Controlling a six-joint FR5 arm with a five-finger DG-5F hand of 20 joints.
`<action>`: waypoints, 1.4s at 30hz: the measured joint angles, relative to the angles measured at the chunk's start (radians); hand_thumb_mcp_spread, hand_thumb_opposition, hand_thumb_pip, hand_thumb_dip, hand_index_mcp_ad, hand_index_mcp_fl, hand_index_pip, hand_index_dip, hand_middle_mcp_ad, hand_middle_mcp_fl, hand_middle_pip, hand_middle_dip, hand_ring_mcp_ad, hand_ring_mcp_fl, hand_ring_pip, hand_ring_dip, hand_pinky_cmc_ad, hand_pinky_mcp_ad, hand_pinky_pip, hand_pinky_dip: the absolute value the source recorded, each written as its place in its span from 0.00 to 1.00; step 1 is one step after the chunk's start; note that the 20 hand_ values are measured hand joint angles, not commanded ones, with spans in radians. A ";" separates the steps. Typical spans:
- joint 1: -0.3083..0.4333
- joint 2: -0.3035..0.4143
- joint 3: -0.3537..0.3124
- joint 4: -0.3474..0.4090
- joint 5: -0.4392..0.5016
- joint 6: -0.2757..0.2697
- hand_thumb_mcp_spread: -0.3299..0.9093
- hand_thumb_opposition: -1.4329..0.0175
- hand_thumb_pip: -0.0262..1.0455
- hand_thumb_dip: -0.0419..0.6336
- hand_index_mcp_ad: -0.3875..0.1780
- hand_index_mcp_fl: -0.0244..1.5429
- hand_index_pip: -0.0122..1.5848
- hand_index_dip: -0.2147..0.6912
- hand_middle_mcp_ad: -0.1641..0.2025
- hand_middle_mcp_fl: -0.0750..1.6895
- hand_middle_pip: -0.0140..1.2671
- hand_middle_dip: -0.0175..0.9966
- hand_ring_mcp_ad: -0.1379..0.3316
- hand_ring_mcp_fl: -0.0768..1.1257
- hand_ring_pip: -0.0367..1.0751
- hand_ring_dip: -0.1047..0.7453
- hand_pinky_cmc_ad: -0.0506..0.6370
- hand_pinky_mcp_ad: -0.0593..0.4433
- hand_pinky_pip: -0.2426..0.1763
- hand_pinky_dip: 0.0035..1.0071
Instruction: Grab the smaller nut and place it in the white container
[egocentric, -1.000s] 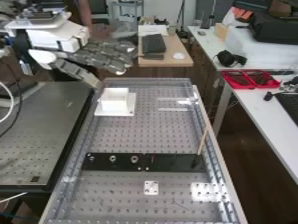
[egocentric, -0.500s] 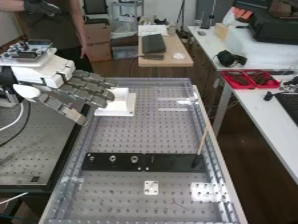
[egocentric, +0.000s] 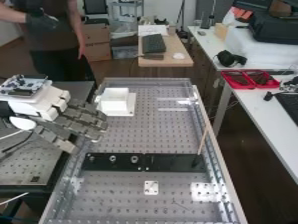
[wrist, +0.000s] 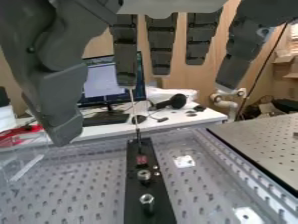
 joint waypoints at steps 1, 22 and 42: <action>-0.006 -0.011 -0.005 0.020 -0.006 0.002 0.53 0.45 0.60 0.29 0.56 0.04 0.53 0.12 0.69 0.11 0.12 0.22 0.67 0.06 0.17 0.19 0.70 0.80 0.32 0.64; -0.042 -0.182 -0.046 0.217 -0.043 -0.017 0.55 0.43 0.62 0.34 0.50 0.03 0.89 0.21 0.69 0.11 0.12 0.22 0.64 0.06 0.16 0.19 0.70 0.81 0.32 0.60; -0.025 -0.248 -0.041 0.247 -0.036 -0.118 0.57 0.42 0.63 0.37 0.50 0.03 0.98 0.33 0.70 0.12 0.11 0.22 0.65 0.06 0.16 0.20 0.67 0.76 0.33 0.54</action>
